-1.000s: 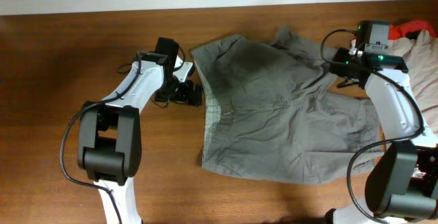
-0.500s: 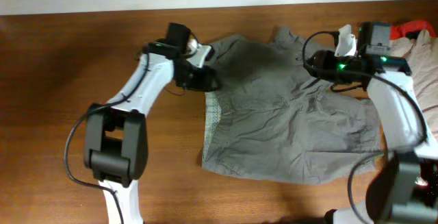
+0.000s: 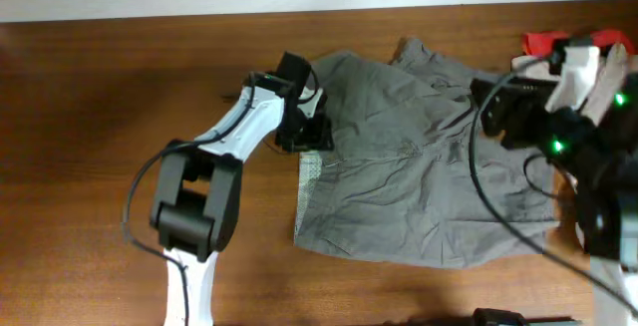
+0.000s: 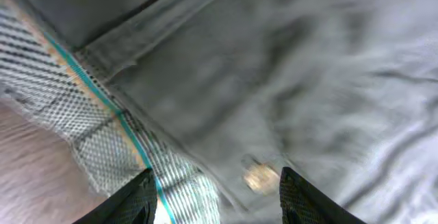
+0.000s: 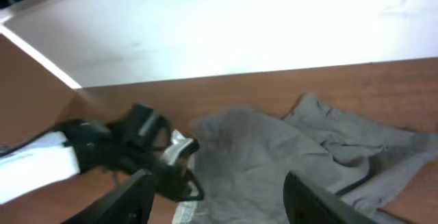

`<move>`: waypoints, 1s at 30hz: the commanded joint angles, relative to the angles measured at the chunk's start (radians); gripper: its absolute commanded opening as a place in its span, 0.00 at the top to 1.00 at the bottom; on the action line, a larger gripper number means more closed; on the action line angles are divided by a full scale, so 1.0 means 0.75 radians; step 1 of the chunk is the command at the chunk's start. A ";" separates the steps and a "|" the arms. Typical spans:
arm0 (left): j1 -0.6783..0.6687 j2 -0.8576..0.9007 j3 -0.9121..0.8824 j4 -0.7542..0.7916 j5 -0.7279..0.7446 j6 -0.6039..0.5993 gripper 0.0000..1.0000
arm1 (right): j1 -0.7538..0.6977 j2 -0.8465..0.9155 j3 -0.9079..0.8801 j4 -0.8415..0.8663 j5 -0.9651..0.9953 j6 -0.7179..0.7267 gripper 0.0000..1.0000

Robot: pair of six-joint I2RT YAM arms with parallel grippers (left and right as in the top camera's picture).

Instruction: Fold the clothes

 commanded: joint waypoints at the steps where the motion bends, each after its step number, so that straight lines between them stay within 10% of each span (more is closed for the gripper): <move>1: 0.006 0.073 0.005 0.037 0.047 -0.079 0.43 | -0.001 -0.024 0.007 -0.044 0.007 -0.009 0.34; 19: 0.054 0.049 0.009 0.155 0.164 -0.037 0.79 | -0.001 -0.019 0.007 -0.152 0.055 -0.010 0.36; 22: 0.057 0.042 0.009 0.159 0.162 -0.026 0.99 | -0.001 -0.019 0.007 -0.156 0.070 -0.010 0.36; 30: 0.214 -0.037 0.011 0.080 -0.038 -0.023 0.99 | 0.000 -0.019 0.007 -0.177 0.105 -0.010 0.36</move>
